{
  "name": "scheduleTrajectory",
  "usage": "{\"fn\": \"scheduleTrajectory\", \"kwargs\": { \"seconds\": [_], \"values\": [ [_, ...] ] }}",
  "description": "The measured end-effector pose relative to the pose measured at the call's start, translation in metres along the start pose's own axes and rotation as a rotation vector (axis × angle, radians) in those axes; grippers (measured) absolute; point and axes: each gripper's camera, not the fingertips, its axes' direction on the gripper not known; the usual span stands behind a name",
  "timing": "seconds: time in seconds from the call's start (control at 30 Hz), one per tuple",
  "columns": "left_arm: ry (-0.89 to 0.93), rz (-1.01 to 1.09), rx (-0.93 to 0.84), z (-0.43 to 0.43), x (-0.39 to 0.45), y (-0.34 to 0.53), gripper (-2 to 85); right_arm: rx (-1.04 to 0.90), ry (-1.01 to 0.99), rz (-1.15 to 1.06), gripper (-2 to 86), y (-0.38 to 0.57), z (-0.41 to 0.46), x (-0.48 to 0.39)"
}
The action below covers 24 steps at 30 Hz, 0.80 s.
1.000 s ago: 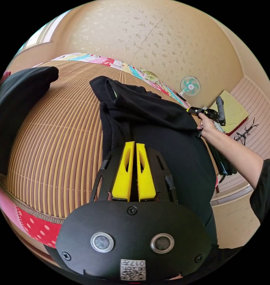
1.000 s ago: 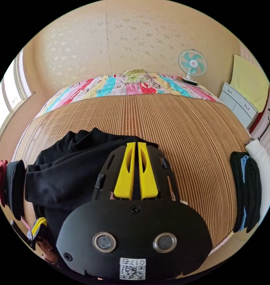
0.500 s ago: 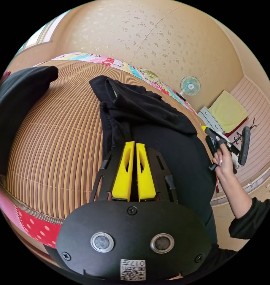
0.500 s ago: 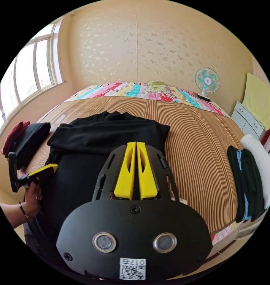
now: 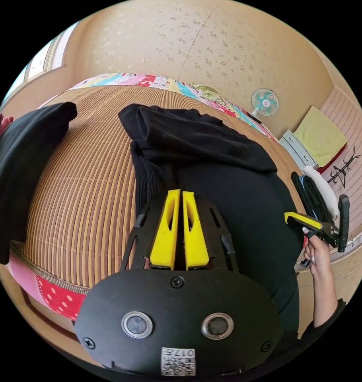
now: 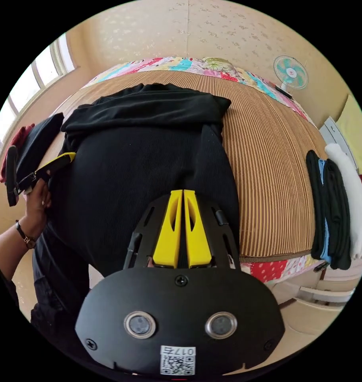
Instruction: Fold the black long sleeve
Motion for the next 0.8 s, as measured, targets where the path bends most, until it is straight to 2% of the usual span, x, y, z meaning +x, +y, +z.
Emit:
{"fn": "scheduleTrajectory", "kwargs": {
  "seconds": [0.07, 0.27, 0.4, 0.47, 0.57, 0.8],
  "values": [
    [-0.085, 0.03, -0.03, 0.003, 0.027, -0.009, -0.1, -0.079, 0.072, -0.113, 0.5, -0.03, 0.007, -0.012],
    [-0.319, 0.165, -0.22, 0.027, 0.094, -0.064, -0.3, -0.235, 0.166, -0.222, 0.5, -0.093, 0.029, -0.032],
    [-0.216, 0.088, -0.242, 0.041, 0.083, -0.099, -0.4, -0.27, 0.161, -0.196, 0.4, -0.128, 0.042, -0.032],
    [-0.198, 0.111, -0.206, 0.052, 0.082, -0.114, -0.4, -0.245, 0.117, -0.161, 0.4, -0.148, 0.049, -0.025],
    [-0.265, 0.16, -0.154, 0.065, 0.096, -0.124, -0.4, -0.196, 0.039, -0.05, 0.5, -0.169, 0.056, -0.009],
    [-0.252, 0.121, -0.112, 0.074, 0.098, -0.143, -0.3, 0.033, 0.068, 0.017, 0.7, -0.171, 0.076, -0.014]
  ]
}}
